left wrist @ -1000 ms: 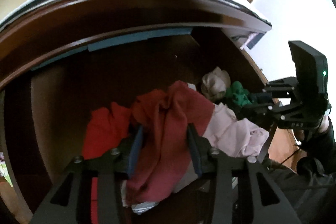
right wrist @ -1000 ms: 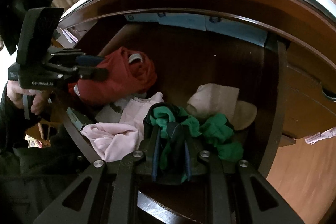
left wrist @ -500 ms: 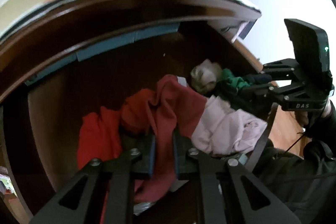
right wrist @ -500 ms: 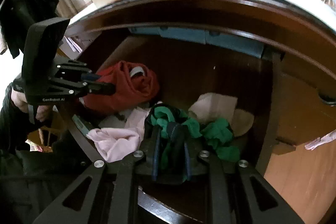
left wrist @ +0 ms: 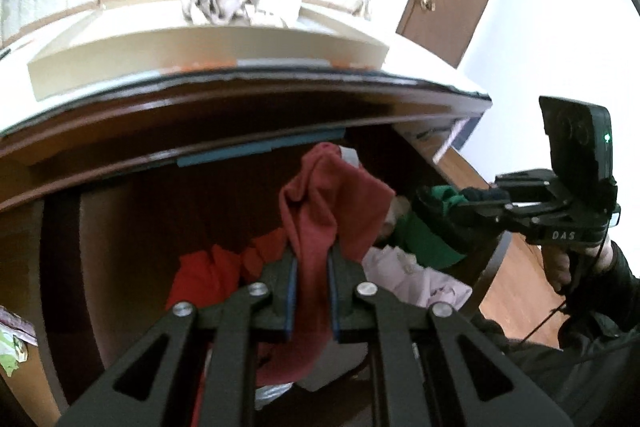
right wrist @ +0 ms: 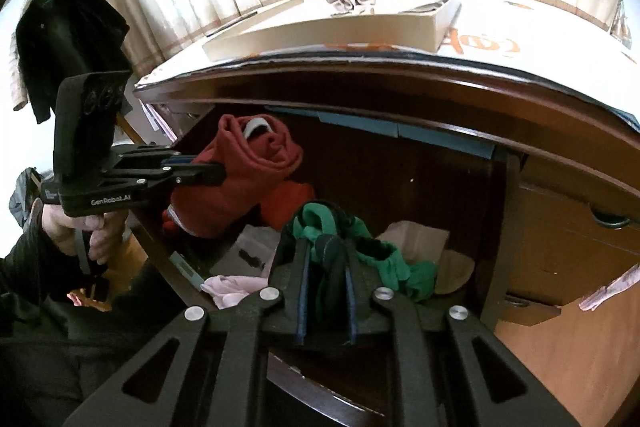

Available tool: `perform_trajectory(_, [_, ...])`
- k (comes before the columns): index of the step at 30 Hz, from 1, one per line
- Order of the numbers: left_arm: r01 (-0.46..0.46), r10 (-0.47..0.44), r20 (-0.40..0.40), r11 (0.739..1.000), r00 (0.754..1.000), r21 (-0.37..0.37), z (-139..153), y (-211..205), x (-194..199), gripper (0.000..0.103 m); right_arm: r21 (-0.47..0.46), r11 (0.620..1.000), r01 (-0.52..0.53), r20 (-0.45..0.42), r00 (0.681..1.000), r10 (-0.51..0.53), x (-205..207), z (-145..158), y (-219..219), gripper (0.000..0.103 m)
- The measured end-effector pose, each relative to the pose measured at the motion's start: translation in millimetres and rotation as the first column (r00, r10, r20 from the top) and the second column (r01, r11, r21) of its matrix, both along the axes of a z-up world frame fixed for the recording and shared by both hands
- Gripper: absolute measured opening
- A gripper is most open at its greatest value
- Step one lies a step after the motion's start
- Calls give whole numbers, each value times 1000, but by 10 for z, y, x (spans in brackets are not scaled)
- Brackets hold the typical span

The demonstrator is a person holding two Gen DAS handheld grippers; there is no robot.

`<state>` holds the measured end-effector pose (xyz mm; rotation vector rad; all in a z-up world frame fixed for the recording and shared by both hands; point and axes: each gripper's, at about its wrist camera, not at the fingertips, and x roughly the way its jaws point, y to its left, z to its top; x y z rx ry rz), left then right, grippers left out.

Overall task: Take underwear out of drawer
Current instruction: 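Grasp red underwear with left tool while right tool grasps green underwear, then lift red and green underwear out of the drawer above the tabletop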

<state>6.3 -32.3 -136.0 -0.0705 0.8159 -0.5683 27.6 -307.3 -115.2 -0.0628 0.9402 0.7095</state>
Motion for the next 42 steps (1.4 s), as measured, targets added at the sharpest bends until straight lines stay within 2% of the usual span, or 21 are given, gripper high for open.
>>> perform_trajectory(10, [-31,34,101,999,994,-30,194,28,-122,10,62,998,3,53,999,-7,-64,200,-14,14])
perform_trajectory(19, [-37,49,152,996,987,-76,302,46,-158,10,106,994,0,104,994,-11,-93,407,-43,14])
perform_trajectory(33, [-81,118,248,985,962,-155,527,191,-239,9,163,987,-15,168,986,-13,-141,670,-37,15])
perform_trajectory(42, [-102,148,309,982,939,-160,669,224,-290,9,197,980,-33,211,978,-10,-165,787,-6,15])
